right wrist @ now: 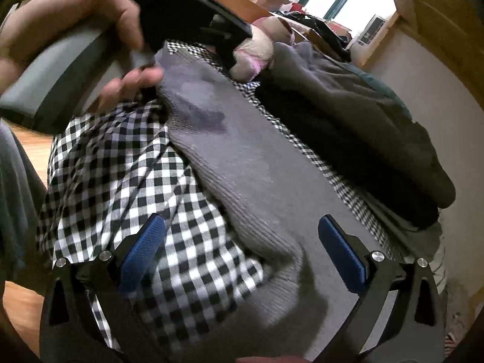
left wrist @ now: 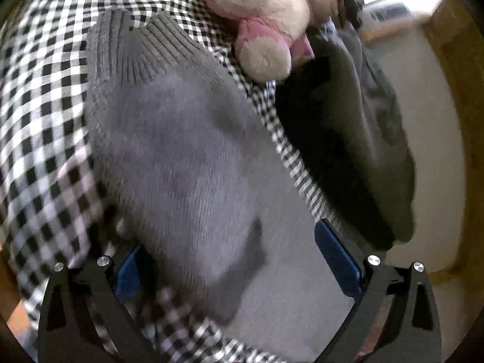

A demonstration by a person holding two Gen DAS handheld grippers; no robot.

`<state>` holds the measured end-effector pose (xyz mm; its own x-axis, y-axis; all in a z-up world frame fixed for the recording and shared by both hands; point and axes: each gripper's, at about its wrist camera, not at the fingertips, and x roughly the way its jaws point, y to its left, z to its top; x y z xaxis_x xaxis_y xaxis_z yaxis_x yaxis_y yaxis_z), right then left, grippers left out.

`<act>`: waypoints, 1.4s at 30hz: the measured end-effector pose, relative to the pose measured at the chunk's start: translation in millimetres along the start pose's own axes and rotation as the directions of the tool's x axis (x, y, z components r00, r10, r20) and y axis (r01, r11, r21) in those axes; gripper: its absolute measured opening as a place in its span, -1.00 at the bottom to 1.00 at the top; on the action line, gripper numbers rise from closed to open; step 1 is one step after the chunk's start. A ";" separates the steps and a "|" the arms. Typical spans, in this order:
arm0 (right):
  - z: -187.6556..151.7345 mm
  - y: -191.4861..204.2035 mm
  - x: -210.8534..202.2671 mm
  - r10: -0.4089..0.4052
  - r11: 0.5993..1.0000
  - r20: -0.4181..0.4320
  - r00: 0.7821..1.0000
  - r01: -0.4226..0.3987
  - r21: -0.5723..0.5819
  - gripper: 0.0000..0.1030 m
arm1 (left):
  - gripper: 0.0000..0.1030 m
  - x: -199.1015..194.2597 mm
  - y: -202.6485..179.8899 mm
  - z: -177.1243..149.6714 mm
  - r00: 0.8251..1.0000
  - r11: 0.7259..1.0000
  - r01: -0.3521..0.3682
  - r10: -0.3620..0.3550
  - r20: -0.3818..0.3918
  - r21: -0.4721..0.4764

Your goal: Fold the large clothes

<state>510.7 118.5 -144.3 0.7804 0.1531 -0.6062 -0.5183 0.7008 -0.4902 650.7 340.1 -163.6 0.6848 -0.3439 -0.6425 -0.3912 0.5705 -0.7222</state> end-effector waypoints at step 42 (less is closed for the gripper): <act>47.4 -19.8 6.4 -0.223 0.963 -0.002 0.975 0.221 0.153 -0.84 | -0.86 -34.5 -186.2 -7.7 0.964 0.801 0.237 -0.264 -0.032 0.550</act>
<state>542.5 138.6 -108.8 0.8757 -0.0090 -0.4828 -0.2731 0.8153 -0.5106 695.1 240.0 -9.0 0.7440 -0.5055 -0.4369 0.1872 0.7854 -0.5900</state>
